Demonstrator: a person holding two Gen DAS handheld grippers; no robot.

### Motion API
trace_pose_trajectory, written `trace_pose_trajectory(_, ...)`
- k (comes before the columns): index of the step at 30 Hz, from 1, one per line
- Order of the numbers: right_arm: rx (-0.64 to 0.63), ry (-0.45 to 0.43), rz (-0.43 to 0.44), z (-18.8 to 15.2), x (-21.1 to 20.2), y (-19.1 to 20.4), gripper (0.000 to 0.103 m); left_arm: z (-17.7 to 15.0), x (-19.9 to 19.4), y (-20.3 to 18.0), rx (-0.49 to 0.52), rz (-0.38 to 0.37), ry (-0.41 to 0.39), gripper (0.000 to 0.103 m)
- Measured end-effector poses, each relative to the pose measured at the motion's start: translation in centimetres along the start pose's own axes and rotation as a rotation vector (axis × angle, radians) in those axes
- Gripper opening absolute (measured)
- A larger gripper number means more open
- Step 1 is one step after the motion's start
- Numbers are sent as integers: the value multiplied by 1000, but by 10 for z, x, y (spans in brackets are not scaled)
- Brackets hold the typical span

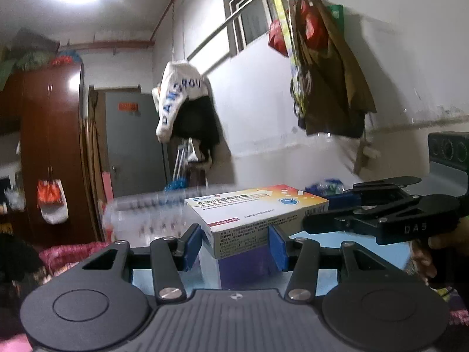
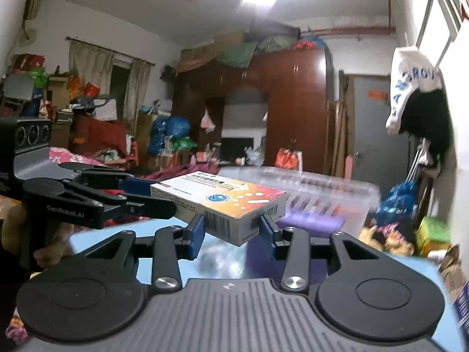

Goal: Organize objects
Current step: 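Carry the medicine box with the left gripper and release it into the basket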

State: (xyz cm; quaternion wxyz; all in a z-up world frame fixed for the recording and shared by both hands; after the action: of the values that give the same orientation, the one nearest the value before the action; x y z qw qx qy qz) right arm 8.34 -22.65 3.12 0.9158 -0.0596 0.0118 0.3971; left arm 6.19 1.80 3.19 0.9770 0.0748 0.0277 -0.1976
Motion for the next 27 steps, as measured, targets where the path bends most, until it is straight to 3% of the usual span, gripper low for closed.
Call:
trace_pose_trajectory(7,11,-42,-37,55,24,-36,44,67,43,17,43,17,-38,53)
trace_pose_trajectory(11,27,-25,-53,72,59,-60,44,87,84,40,26,37,-5,53)
trace_pose_trajectory(21,106,154,-71,32,153,-101,44,48,173,101,-127,41,193,53)
trace_pose_trajectory(27,102,259,-87,26,177,-103,44,39,199,111,-142,77,316,53)
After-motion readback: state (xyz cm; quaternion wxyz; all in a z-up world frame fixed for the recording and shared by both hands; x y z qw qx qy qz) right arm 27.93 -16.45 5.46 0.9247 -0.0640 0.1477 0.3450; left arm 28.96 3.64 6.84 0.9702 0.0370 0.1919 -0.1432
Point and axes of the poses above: each gripper's, at about its wrist camera, not at the fingertips, and x roughly the way its jaws point, y to its left, z to its top, the point moved 2 cm from there along x, roughly the way its jaws point, and after that the axes turned 2 degrees about -z, right-handed, at the moved point
